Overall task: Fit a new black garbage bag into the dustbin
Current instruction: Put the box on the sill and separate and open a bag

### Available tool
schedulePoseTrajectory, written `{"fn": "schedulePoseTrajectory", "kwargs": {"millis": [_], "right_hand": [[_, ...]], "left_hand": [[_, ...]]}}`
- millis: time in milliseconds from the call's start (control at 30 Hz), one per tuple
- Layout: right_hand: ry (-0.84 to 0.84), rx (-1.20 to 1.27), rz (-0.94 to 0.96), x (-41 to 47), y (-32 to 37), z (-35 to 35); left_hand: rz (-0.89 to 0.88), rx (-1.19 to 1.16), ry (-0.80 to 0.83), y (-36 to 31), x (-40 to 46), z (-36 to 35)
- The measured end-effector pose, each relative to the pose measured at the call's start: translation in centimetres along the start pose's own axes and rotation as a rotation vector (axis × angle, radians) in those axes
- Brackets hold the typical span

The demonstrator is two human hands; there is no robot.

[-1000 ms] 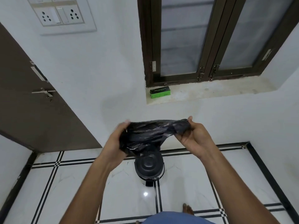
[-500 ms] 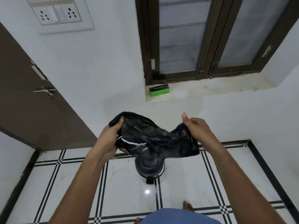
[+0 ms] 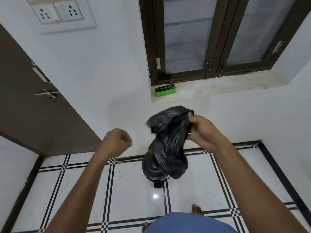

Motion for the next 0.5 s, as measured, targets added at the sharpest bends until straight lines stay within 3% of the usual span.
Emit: {"fn": "schedulePoseTrajectory", "kwargs": {"millis": [67,167,333,400,500], "right_hand": [[-0.076,0.163,-0.053,-0.1,0.3,1.7],[-0.095,0.163,-0.087,-0.2,0.0,1.8],[0.004,0.120,-0.096,0.3,-1.4,-2.8],[0.066,0.127,-0.077,0.1,-1.3,-3.9],[0.068,0.081,-0.041,0.1,-1.4,-3.1]], "left_hand": [[0.089,-0.168,-0.015,2.4,0.2,0.6],[0.149,-0.647,0.156,1.5,-0.2,-0.8],[0.123,-0.875,0.487,-5.1,-1.7,-6.4],[0.095,-0.925,0.452,-6.3,-2.0,-7.5],[0.145,-1.211,0.358,-5.2,-1.5,-7.3]]}}
Point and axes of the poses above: each hand's wrist, its own x-axis towards the middle knuckle, its own z-axis out of the back of the hand, y = z × x, the point moved 6 cm from there along x, towards the middle knuckle, and after that the axes turned 2 degrees about -z, right-handed, at the moved point
